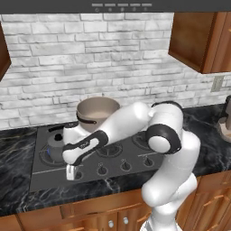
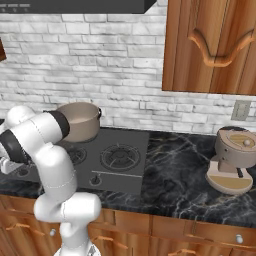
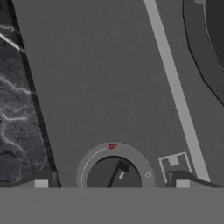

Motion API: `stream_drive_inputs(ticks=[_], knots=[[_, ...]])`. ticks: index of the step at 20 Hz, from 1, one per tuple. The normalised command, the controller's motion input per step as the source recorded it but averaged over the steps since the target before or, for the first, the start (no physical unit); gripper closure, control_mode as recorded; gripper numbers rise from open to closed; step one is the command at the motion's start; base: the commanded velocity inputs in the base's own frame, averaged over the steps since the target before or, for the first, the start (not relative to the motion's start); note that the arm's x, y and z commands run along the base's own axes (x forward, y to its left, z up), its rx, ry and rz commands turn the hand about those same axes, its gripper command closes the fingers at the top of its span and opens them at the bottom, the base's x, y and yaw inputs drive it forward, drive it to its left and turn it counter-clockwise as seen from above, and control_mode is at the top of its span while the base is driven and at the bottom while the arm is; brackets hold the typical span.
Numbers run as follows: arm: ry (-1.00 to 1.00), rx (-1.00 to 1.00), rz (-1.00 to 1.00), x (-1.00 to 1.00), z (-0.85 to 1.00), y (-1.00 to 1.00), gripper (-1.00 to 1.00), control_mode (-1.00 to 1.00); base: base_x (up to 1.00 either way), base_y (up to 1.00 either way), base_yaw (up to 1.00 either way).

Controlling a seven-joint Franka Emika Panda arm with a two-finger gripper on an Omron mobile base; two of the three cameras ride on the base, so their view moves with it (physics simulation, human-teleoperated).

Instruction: Pick the kettle from the cabinet and place it on a stove burner. Then pick the pot from the counter and place it on another stove burner. Finally, turn both burners on.

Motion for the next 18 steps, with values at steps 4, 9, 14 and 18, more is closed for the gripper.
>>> stream_drive_inputs(ticks=[4, 9, 14, 18], knots=[[0.0, 0.09, 0.01, -0.26, 0.4, -0.28, -1.0, -1.0, 0.0, 0.0, 0.0], [0.0, 0.1, 0.01, -0.22, 0.56, -0.26, -1.0, -1.0, 0.0, 0.0, 0.0], [0.0, 0.08, 0.0, -0.1, 0.54, -0.21, -1.0, -1.0, 0.0, 0.0, 0.0], [0.03, 0.07, -0.01, 0.0, 0.39, -0.2, -1.0, -1.0, 0.0, 0.0, 0.0]])
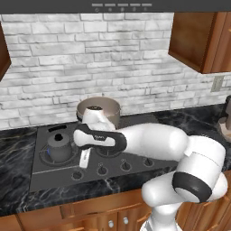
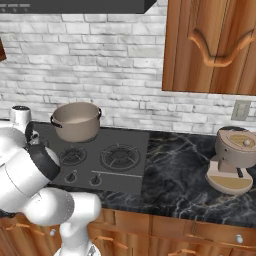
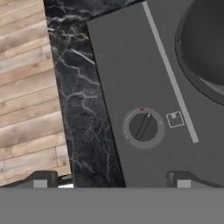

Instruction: Pick the kettle from the cabinet and place it on a stove burner. Then pick the pot from the counter and place it on another stove burner. Finally, turn both burners on.

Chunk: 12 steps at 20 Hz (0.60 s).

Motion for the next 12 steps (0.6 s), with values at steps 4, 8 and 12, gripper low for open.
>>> stream_drive_inputs(ticks=[4, 8, 12], knots=[[0.12, 0.09, -0.06, 0.0, 0.45, -0.23, -1.0, -1.0, 0.0, 0.0, 0.0], [0.18, 0.08, -0.11, 0.0, 0.42, -0.21, -1.0, -1.0, 0.0, 0.0, 0.0], [0.17, 0.04, -0.13, 0.0, 0.34, -0.19, -1.0, -1.0, 0.0, 0.0, 0.0]])
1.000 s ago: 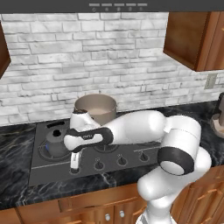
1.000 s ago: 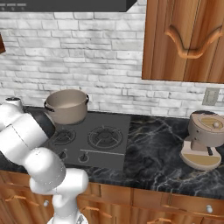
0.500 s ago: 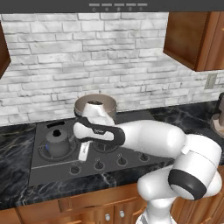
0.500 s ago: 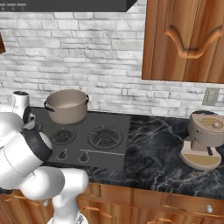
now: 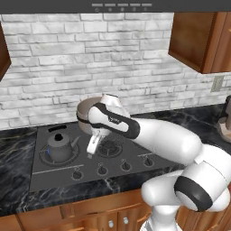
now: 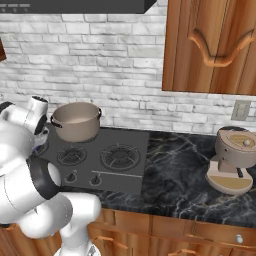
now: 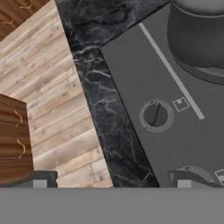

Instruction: Pick the kettle from the cabinet and place it on a stove burner. Then pick the pot from the counter and place it on another stove burner. Finally, turn both burners on.

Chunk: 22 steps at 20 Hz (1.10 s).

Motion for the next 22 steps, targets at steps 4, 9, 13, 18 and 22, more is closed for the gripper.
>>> stream_drive_inputs(ticks=[4, 9, 13, 18, 22], knots=[[0.13, 0.0, -0.15, -0.03, 0.14, -0.09, -1.0, -1.0, 0.0, 0.0, 0.0], [0.08, 0.0, -0.15, -0.12, 0.08, -0.04, -1.0, -1.0, 0.0, 0.0, 0.0], [0.07, 0.0, -0.16, -0.19, 0.08, -0.08, -1.0, -1.0, 0.0, 0.0, 0.0], [0.05, -0.05, -0.16, -0.18, 0.13, -0.13, -1.0, -1.0, 0.0, 0.0, 0.0], [0.05, -0.08, -0.16, -0.13, 0.16, -0.17, -1.0, -1.0, 0.0, 0.0, 0.0]])
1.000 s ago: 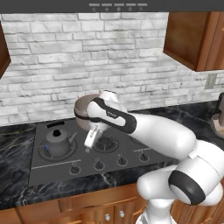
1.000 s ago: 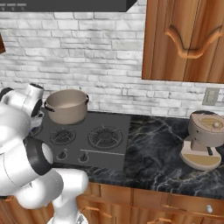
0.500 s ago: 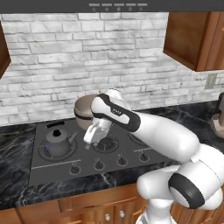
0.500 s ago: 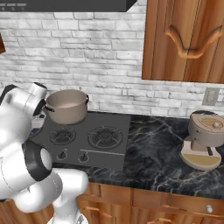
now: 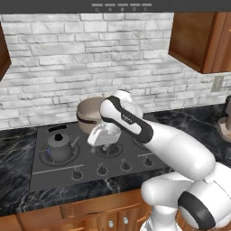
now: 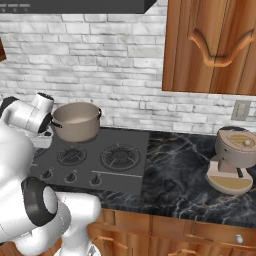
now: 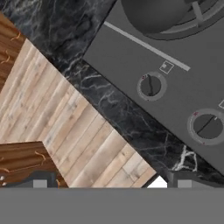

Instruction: Pick the kettle from the cabinet and place it on a stove burner. Then pick the pot from the counter and place it on another stove burner. Finally, turn both burners on.

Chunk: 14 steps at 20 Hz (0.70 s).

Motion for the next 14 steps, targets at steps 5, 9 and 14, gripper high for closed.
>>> stream_drive_inputs(ticks=[5, 9, 14], knots=[[0.06, -0.08, -0.13, -0.09, 0.14, -0.21, -1.0, -1.0, 0.0, 0.0, 0.0], [0.1, -0.06, -0.13, -0.09, 0.06, -0.25, -1.0, -1.0, 0.0, 0.0, 0.0], [0.12, -0.06, -0.07, -0.06, 0.0, -0.31, -1.0, -1.0, 0.0, 0.0, 0.0]])
